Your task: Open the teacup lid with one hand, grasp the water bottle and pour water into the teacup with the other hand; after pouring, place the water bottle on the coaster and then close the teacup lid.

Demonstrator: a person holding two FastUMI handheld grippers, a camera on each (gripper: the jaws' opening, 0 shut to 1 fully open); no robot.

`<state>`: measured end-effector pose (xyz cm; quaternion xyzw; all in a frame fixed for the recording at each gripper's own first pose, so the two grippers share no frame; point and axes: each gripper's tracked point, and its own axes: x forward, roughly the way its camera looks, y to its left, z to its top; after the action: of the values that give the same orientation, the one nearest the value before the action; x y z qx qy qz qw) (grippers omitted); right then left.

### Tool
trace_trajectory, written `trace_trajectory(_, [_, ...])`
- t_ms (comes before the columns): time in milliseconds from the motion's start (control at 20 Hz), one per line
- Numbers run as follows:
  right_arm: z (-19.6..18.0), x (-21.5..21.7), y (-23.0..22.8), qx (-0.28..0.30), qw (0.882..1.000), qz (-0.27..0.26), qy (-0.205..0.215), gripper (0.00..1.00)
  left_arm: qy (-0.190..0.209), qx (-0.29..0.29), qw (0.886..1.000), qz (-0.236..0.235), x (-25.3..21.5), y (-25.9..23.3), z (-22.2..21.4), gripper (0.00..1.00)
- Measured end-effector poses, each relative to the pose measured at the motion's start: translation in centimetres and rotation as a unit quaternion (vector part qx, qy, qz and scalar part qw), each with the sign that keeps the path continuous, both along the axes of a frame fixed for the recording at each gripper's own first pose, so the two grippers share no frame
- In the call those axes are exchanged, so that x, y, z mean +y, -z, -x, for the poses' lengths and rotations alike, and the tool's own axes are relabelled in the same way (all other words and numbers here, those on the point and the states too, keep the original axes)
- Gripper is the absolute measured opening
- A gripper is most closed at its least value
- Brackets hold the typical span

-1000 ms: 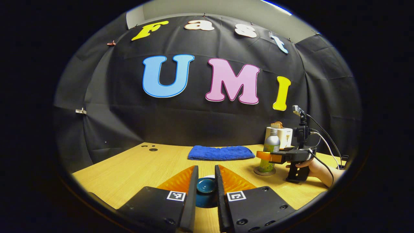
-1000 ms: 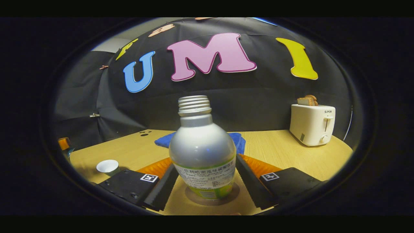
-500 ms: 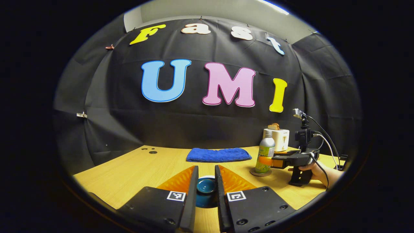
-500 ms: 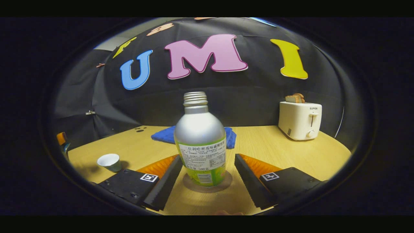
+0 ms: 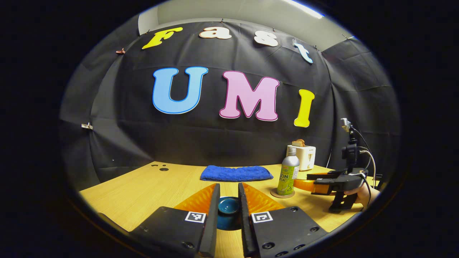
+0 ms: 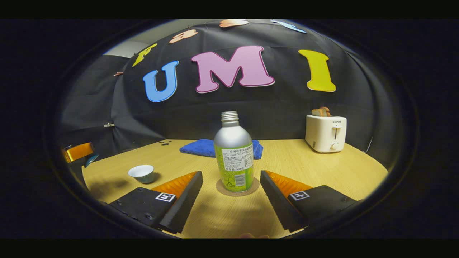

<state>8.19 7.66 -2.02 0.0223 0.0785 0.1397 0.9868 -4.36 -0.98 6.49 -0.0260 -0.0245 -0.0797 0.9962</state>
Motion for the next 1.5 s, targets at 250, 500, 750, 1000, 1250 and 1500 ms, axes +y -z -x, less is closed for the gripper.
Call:
trace_trajectory(250, [2.8, -0.8, -2.5, -0.05, 0.998, 0.028, 0.004, 0.99, -0.003, -0.007, 1.0, -0.011, 0.5, -0.3, -3.6, 0.32])
trace_trajectory(500, [4.9, -1.8, -3.3, -0.075, 0.997, 0.006, 0.017, 0.99, 0.005, 0.041, 0.999, -0.018, 0.2, 3.4, -8.5, 0.32])
trace_trajectory(750, [5.5, -3.0, -2.2, -0.072, 0.996, 0.026, 0.039, 0.99, 0.018, 0.074, 0.996, -0.035, -1.1, 6.4, -10.6, 0.32])
trace_trajectory(1000, [5.7, -2.5, -0.9, -0.058, 0.997, 0.04, 0.033, 0.99, 0.02, 0.084, 0.995, -0.047, -1.4, 7.4, -12.1, 0.32])
trace_trajectory(1250, [5.3, -2.1, -0.6, -0.054, 0.998, 0.016, 0.032, 1.0, 0.023, 0.1, 0.994, -0.048, -1.8, 8.5, -12.8, 0.33])
trace_trajectory(1500, [5.6, -1.9, -0.6, -0.056, 0.998, 0.018, 0.025, 1.0, 0.014, 0.106, 0.993, -0.053, -1.7, 8.9, -13.0, 0.33])
